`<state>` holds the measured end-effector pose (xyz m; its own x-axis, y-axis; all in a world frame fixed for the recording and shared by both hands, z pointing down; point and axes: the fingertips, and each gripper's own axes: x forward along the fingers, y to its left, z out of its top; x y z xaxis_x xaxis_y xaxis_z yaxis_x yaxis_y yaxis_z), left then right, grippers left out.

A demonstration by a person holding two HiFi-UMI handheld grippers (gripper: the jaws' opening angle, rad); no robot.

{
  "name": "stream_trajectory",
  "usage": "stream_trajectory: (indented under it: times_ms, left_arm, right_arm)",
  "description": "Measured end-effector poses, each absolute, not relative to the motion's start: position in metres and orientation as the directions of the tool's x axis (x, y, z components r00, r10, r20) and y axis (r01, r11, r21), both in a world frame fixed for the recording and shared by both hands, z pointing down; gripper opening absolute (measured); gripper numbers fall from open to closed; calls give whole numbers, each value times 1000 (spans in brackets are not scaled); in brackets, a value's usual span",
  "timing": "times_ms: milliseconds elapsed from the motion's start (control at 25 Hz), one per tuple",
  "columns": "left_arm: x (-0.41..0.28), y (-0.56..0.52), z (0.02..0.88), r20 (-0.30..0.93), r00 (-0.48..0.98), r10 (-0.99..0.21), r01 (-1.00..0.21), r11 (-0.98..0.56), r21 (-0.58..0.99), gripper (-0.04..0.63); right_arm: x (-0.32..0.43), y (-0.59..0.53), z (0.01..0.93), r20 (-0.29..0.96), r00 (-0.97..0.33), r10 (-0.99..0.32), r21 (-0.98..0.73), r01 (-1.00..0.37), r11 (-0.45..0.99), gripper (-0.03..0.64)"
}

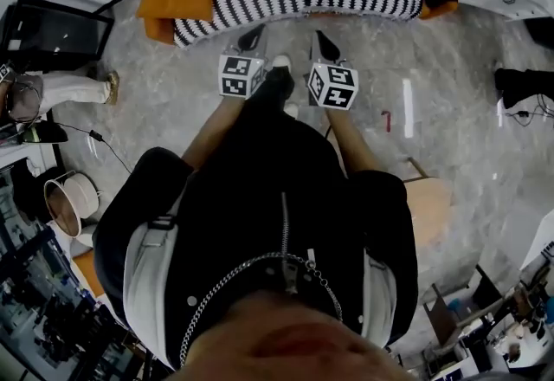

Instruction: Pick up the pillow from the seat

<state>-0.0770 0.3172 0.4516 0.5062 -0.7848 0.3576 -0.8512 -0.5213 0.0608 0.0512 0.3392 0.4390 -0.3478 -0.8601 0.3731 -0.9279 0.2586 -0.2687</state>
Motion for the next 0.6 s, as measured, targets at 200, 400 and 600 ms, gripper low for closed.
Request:
stream_trajectory:
  times_ms: [200, 400, 600]
  left_arm:
    - [-62, 303, 457, 355, 516, -779, -846, -529, 71, 9]
    - [-50, 280, 460, 349, 522, -778, -844, -529, 84, 9]
    - [-49, 253, 462, 348, 523, -778, -844, -528, 89, 9]
  right_arm:
    - [67, 328, 442, 380, -335, -862, -258, -934, 249, 3]
    - [75, 304, 442, 386, -340, -858, -248, -934, 259, 3]
    - [74, 277, 439, 391, -345, -853, -233, -934, 271, 3]
